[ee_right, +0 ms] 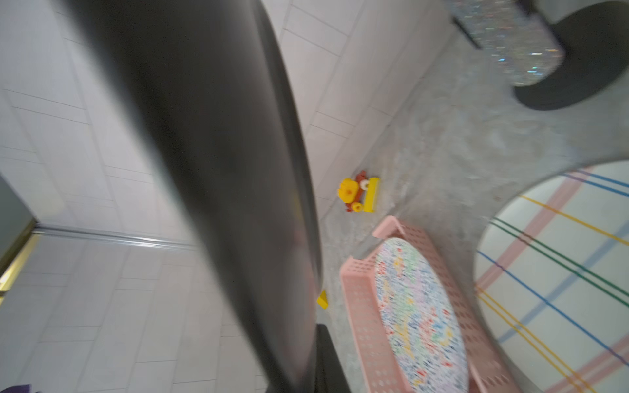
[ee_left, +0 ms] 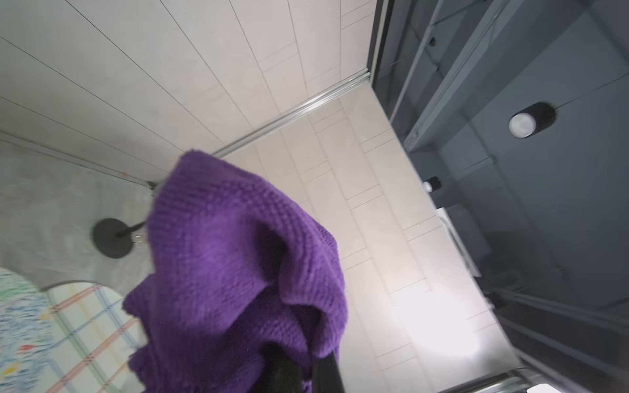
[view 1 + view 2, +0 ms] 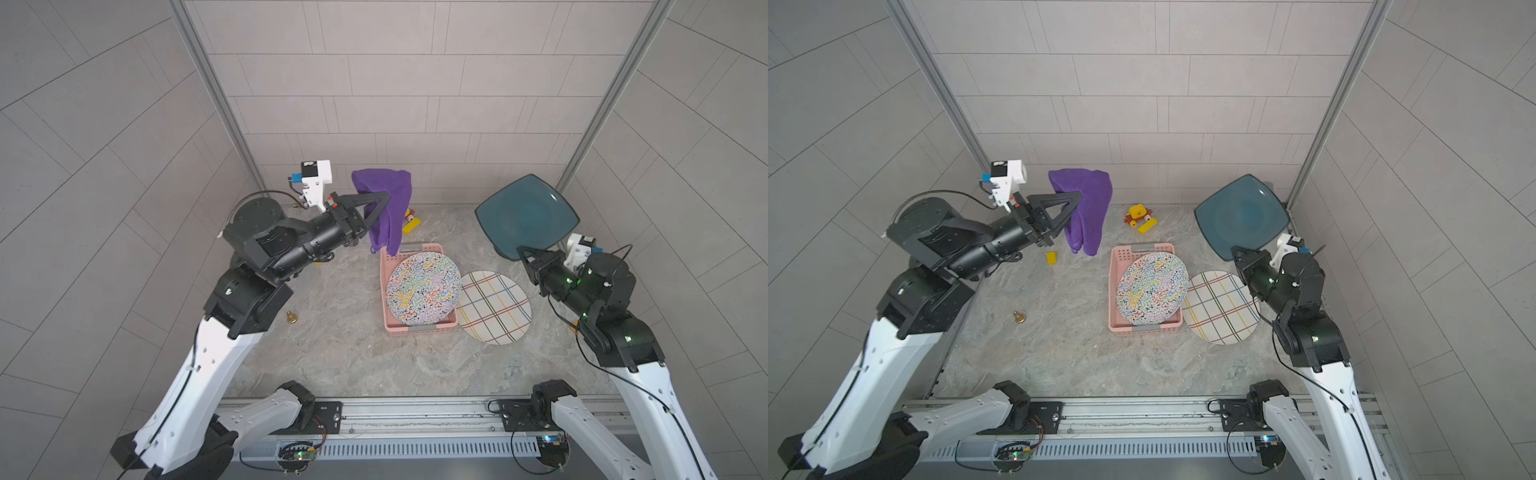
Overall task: Wipe the wet plate dry
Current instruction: Wipe the plate with towel, then place the plate on the plate.
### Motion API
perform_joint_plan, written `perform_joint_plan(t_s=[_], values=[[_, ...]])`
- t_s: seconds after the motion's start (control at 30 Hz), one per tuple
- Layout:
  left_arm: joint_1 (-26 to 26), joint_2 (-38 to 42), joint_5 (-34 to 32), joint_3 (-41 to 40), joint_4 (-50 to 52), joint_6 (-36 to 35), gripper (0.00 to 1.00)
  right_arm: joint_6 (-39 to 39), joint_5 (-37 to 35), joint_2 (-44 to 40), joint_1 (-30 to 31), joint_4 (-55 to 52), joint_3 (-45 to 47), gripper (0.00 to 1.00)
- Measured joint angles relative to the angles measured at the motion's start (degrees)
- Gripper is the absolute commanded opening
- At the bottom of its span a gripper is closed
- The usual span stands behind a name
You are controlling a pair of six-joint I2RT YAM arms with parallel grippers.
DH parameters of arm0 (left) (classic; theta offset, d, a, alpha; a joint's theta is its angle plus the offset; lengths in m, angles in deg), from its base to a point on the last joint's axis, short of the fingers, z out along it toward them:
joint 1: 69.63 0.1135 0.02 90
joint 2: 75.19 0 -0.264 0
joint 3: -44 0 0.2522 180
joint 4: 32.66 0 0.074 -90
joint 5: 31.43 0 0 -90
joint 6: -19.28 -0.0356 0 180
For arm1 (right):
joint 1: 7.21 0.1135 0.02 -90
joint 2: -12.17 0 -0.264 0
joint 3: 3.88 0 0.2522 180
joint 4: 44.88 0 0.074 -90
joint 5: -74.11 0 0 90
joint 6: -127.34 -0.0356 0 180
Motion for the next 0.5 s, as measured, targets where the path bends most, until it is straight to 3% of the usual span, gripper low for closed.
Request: perform_joint_plan(t_s=[0.2, 0.5], values=[[0.0, -0.17, -4.96, -4.52, 12.85, -13.53, 0.0, 1.38, -6.12, -8.37, -0.13, -13.68, 8.39, 0.0], [0.0, -3.15, -5.99, -8.48, 18.91, -17.79, 0.0, 4.2, -3.08, -4.83, -0.11, -15.02, 18.49, 0.0]])
